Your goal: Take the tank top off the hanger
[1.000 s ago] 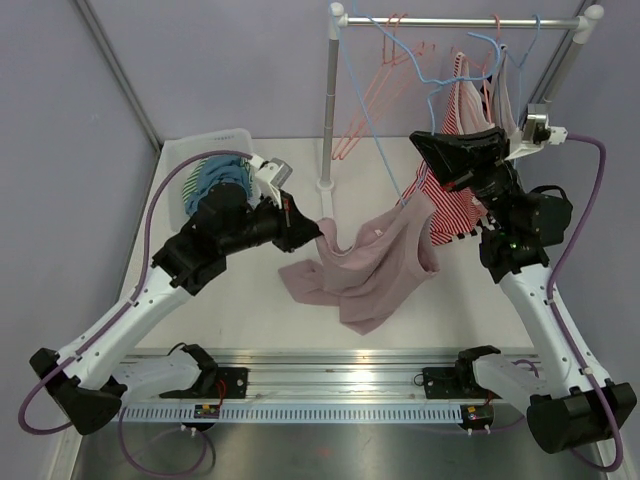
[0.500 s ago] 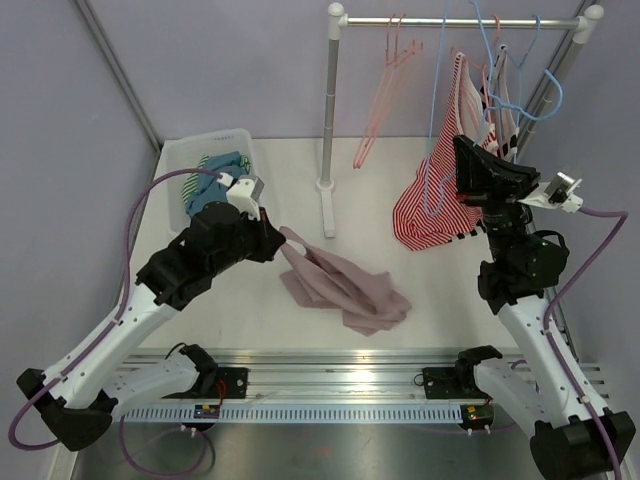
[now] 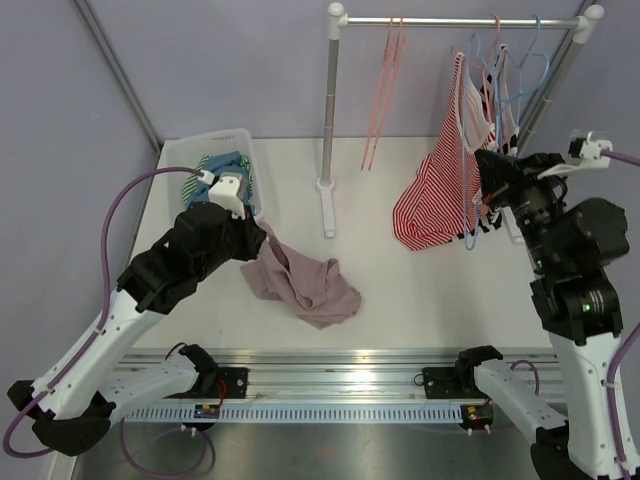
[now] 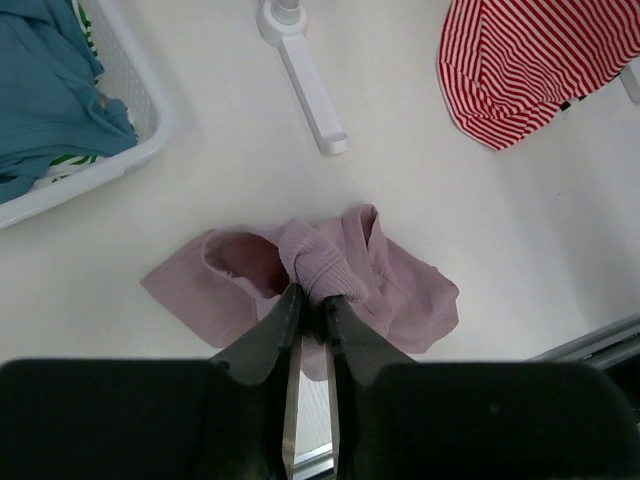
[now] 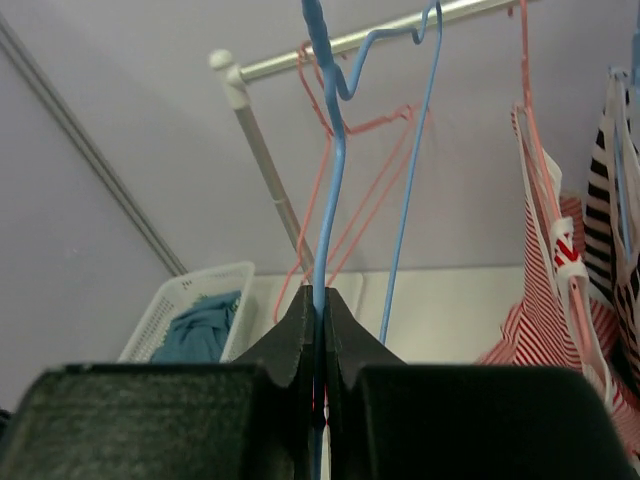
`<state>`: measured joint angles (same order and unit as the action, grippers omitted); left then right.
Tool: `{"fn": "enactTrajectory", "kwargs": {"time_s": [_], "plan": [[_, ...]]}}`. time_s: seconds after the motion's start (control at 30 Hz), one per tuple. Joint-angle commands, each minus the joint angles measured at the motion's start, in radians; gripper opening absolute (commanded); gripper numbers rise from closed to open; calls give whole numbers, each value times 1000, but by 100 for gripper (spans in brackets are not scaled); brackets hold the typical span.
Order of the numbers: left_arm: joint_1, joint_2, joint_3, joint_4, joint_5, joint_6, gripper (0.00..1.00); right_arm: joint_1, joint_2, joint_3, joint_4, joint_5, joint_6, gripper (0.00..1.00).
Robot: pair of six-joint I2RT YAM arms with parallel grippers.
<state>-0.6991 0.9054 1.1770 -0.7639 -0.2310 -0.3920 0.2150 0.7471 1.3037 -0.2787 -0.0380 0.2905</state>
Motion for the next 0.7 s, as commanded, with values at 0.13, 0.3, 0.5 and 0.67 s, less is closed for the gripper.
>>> {"fn": "enactTrajectory", "kwargs": {"time_s": [0.13,0.3,0.5,0.67], "plan": [[1,-20,79,-8,79,58,74,-2,354,357,-338,63,-25,0],[1,-72,101,-86,-16,87,99,-2,571,566,-413,50,-48,0],[1,-126,52,-112,-54,120,99,-2,789,775,-435,43,-82,0],[0,-152,-43,-84,-67,128,99,-2,951,1005,-516,43,-102,0]]}}
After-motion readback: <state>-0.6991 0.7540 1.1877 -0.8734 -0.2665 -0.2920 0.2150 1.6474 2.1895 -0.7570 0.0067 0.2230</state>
